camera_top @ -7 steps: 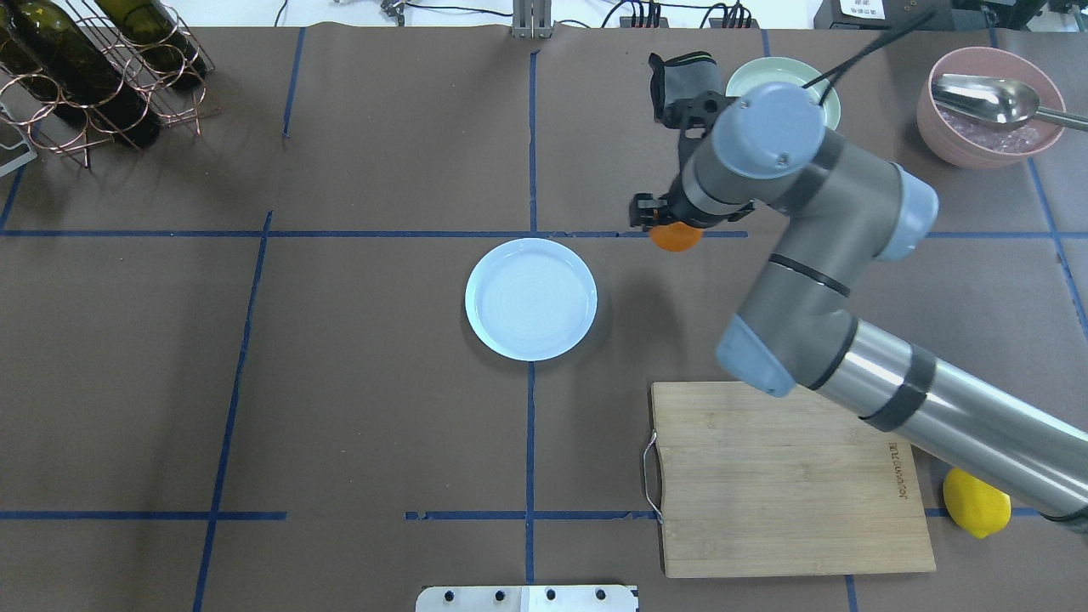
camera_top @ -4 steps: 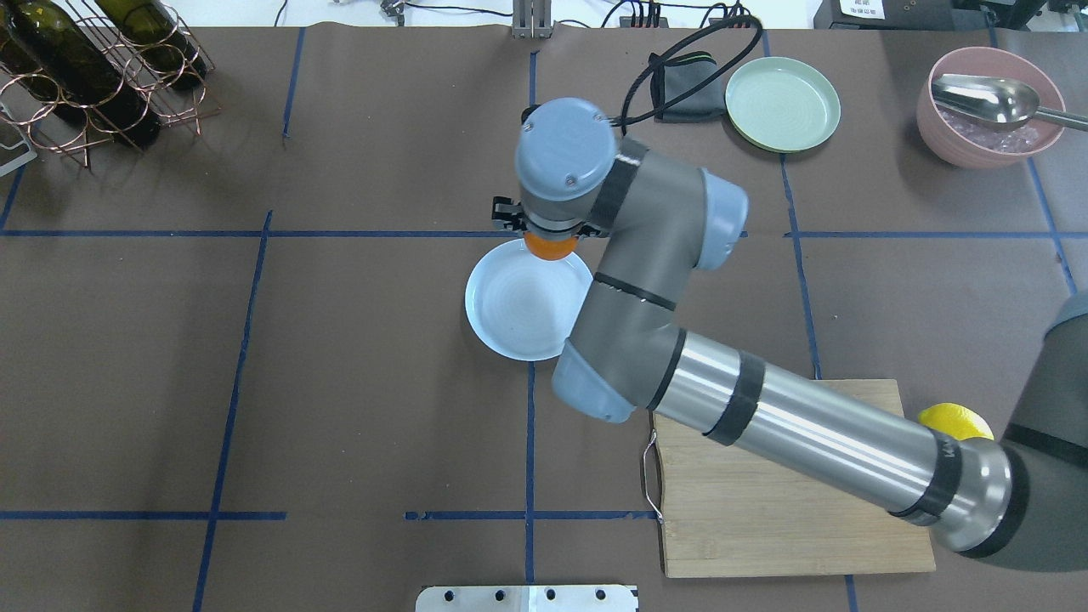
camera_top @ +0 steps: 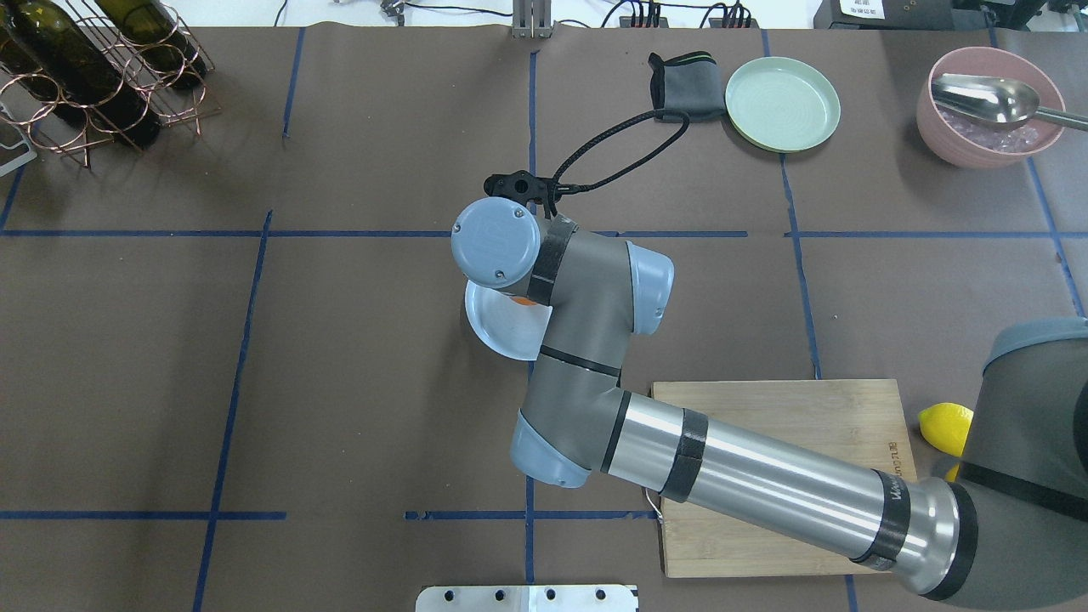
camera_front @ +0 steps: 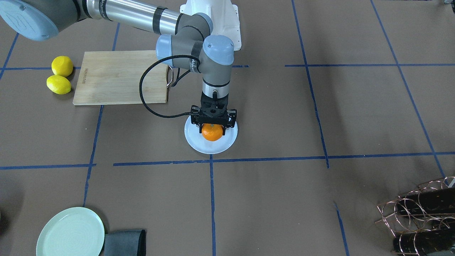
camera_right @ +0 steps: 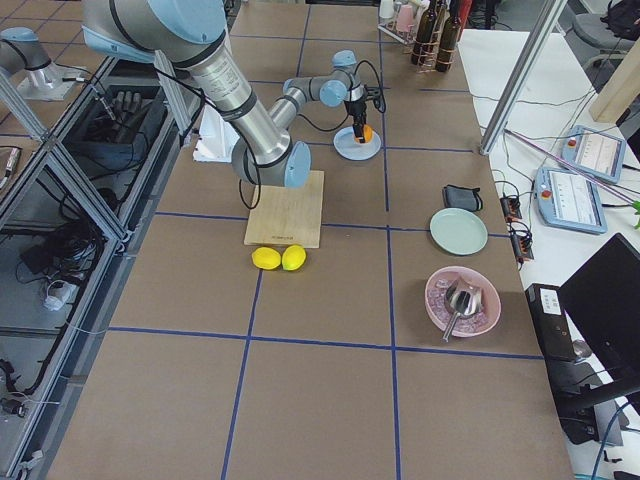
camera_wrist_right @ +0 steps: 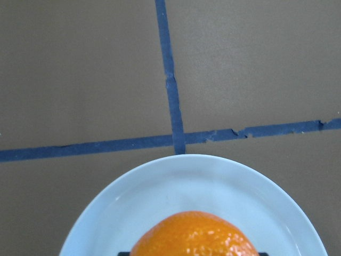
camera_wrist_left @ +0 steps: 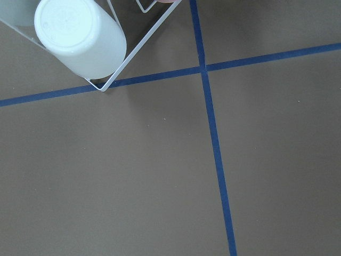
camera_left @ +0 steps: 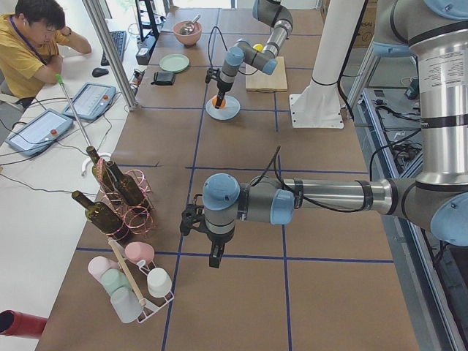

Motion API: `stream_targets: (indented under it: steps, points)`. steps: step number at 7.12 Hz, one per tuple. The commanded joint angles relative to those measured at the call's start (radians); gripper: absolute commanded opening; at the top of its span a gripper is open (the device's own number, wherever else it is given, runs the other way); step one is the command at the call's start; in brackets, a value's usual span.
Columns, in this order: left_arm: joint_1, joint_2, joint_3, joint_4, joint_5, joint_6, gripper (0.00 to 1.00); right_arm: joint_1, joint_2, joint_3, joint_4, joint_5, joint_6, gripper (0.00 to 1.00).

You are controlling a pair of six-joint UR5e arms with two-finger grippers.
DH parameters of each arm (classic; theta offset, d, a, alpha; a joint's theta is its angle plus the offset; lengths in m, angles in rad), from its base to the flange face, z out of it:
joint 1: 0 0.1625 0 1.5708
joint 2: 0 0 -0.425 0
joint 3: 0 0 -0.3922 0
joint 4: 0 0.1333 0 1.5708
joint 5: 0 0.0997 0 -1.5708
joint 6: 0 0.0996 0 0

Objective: Pick orange to plate
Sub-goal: 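Lower the orange onto the plate and open the right gripper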

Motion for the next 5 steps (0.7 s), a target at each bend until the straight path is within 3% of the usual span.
stream_targets:
  steps: [1, 3, 4, 5]
  points:
    - [0.0, 0.0, 0.001, 0.0, 0.0, 0.001, 1.0, -0.011, -0.014, -0.006, -0.001, 0.001, -0.004, 0.05]
    - [0.0, 0.0, 0.002, 0.0, 0.0, 0.001, 1.0, -0.014, -0.009, -0.006, -0.001, 0.001, -0.002, 0.29]
    - [0.0, 0.0, 0.001, 0.0, 0.0, 0.001, 1.0, -0.023, -0.007, -0.006, 0.001, -0.002, 0.009, 0.99]
    - [0.0, 0.0, 0.002, 0.0, 0.0, 0.001, 1.0, -0.022, -0.006, -0.005, 0.001, -0.002, 0.004, 1.0]
